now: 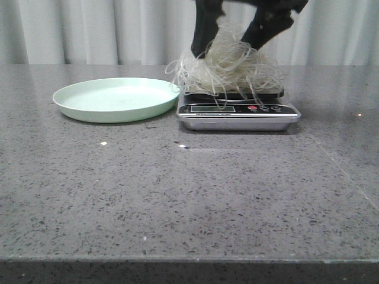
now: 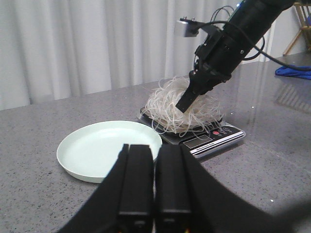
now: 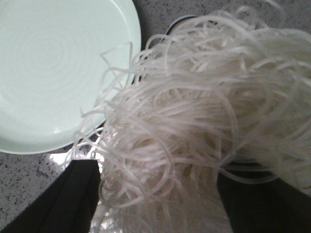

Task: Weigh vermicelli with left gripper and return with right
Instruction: 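Lower the right gripper onto the vermicelli on the scale and close it, then lift the vermicelli with the right gripper and carry it over the plate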

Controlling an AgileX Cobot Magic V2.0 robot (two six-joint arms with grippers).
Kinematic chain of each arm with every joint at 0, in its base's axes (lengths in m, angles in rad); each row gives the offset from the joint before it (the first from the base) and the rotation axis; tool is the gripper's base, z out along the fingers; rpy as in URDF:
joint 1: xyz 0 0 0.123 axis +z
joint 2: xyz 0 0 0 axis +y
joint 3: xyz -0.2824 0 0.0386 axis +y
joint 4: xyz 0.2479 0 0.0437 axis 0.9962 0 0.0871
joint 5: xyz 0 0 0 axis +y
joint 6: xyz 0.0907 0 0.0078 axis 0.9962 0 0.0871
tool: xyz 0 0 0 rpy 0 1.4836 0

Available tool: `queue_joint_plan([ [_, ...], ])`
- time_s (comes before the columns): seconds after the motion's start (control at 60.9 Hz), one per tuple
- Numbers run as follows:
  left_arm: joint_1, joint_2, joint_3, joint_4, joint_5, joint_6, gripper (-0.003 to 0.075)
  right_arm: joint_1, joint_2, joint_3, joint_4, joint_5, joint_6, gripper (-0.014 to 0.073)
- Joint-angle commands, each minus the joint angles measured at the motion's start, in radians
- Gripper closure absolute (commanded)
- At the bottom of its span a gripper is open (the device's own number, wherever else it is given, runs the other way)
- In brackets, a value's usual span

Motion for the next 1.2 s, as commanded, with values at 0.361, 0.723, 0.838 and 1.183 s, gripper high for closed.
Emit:
queue_joint_plan([
  [0.361, 0.002, 0.008, -0.025, -0.011, -0.084, -0.003, 0.0594, -0.001, 0.059, -0.074, -0.051, 0.09, -0.005, 0.0428],
  [0.723, 0.002, 0.008, -0.025, -0.013, -0.084, -0.003, 0.0594, 0.056, 0.04, -0.411, 0.017, 0.177, -0.005, 0.0414],
  [0.838, 0.002, 0.008, -0.025, -0.013, -0.084, -0.003, 0.0594, 0.103, 0.051, -0.465, 0.045, 0.132, -0.005, 0.0414],
  [1.183, 0.002, 0.008, -0.025, -0.013, -0.084, -0.003, 0.0594, 0.198, 0.217, -0.482, 0.08, 0.034, -0.005, 0.04],
])
